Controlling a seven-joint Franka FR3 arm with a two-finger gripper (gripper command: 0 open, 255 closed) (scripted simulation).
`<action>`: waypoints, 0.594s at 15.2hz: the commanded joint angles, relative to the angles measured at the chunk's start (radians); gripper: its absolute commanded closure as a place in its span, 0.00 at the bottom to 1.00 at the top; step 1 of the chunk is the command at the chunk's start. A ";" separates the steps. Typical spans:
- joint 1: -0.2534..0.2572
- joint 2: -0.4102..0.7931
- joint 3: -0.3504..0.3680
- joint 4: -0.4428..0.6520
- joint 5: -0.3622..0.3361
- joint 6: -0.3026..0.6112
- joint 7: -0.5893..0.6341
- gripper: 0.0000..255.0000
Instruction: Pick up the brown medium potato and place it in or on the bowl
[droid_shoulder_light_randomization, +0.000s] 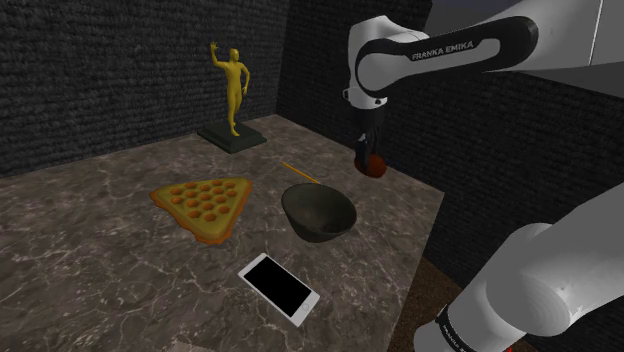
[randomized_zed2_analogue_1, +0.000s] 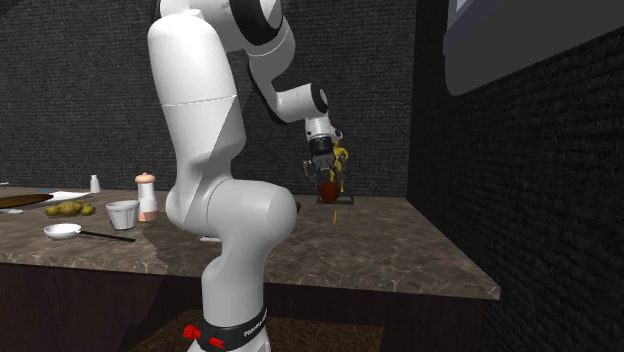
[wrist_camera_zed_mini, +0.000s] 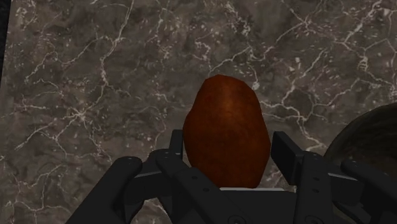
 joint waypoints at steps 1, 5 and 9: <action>0.001 -0.004 0.002 0.027 0.003 -0.032 -0.006 1.00; 0.001 -0.014 0.003 0.072 0.005 -0.084 -0.017 1.00; 0.013 -0.020 0.020 0.104 0.017 -0.127 -0.003 1.00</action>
